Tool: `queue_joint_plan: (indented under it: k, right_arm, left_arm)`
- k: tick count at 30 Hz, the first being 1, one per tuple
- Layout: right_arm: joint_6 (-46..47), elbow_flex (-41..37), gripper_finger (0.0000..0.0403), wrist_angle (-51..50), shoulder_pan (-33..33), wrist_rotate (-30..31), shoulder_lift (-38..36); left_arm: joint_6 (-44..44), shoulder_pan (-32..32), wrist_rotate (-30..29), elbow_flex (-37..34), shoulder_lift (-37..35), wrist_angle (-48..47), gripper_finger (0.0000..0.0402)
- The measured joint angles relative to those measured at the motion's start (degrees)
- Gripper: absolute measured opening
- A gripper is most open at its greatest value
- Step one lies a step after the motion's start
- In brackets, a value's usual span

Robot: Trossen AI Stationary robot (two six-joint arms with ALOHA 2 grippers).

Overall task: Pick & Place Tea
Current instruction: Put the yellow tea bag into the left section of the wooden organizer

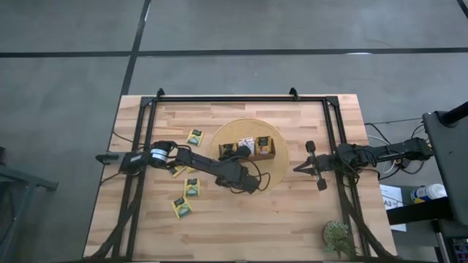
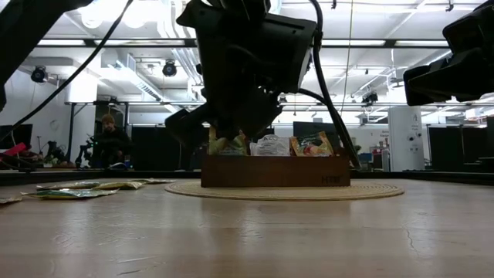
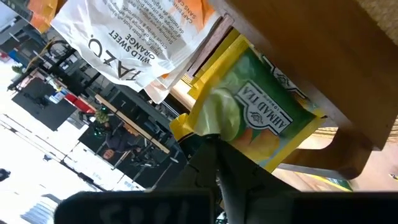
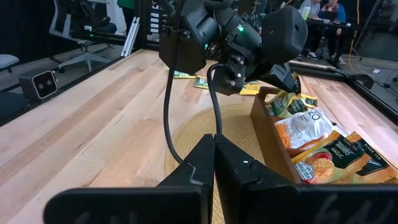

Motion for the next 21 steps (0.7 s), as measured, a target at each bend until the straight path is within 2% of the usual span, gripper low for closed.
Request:
queue_joint_plan:
  k: [10,13,17,21]
  right_arm:
    - [0.0,-0.02,0.0009,0.01,0.0,-0.01,0.0]
    - [0.05,-0.02,0.0008,0.02,0.0,0.0,0.0]
    - [0.05,-0.02,0.0009,0.01,0.0,-0.01,0.0]
    - [0.06,-0.02,0.0009,0.02,0.0,0.0,0.0]
  left_arm:
    - [1.34,-0.59,-0.31,0.0,0.0,0.03,0.0092]
    - [0.22,-0.96,-3.3,0.0,0.0,0.04,0.0112]
    - [-1.58,-2.08,-9.49,0.0,-0.21,0.02,0.0123]
    - [-5.52,-2.94,-10.11,0.09,-1.04,0.19,0.0124]
